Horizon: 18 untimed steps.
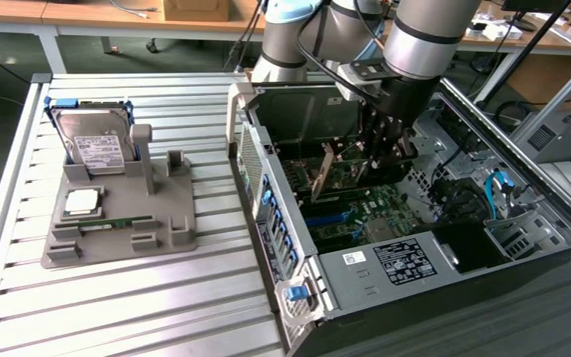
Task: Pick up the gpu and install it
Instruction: 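Insert the gpu into the slot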
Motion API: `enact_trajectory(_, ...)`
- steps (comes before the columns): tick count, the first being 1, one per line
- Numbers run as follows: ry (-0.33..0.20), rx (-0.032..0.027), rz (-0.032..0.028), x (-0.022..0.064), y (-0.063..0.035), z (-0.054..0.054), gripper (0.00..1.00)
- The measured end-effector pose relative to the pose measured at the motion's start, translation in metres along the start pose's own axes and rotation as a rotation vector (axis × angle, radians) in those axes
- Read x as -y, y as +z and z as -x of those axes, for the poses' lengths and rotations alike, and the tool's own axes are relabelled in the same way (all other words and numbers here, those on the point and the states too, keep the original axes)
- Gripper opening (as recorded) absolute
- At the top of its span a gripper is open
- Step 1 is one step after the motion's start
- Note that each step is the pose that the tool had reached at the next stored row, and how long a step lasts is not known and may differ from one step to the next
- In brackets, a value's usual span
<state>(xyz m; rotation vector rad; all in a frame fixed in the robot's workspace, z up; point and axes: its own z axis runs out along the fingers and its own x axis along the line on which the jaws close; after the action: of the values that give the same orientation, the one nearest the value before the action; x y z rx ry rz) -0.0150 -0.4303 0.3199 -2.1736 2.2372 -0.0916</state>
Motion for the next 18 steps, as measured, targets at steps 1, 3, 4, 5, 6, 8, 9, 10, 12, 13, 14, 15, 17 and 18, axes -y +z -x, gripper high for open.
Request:
enact_trajectory(1,0.0,0.0,0.0,-0.0001,0.0001,-0.0002,0.27)
enact_trajectory(3,0.0,0.0,0.0,-0.0004,0.0002,-0.0005,0.27)
enact_trajectory(4,0.0,0.0,0.0,-0.0005,0.0003,-0.0007,0.27)
enact_trajectory(5,0.0,0.0,0.0,-0.0007,0.0004,-0.0009,0.27)
enact_trajectory(6,0.0,-0.0001,0.0,-0.0008,0.0004,-0.001,0.27)
enact_trajectory(8,0.0,0.0,0.0,-0.0009,0.0006,-0.0014,0.27)
enact_trajectory(9,0.0,0.0,0.0,-0.001,0.0007,-0.0015,0.27)
enact_trajectory(10,0.0,0.0,0.0,-0.0012,0.0008,-0.0017,0.27)
enact_trajectory(12,0.0,0.0,0.0,-0.0014,0.001,-0.0021,0.27)
enact_trajectory(13,0.0,0.0,0.0,-0.0015,0.0011,-0.0022,0.27)
enact_trajectory(14,0.0,0.0001,0.0,-0.0016,0.0012,-0.0024,0.27)
enact_trajectory(15,0.0,0.0,0.0,-0.0017,0.0012,-0.0026,0.27)
enact_trajectory(17,0.0,-0.0001,0.0,-0.0019,0.0013,-0.0029,0.27)
enact_trajectory(18,0.0,-0.0001,0.0,-0.0019,0.0014,-0.0031,0.27)
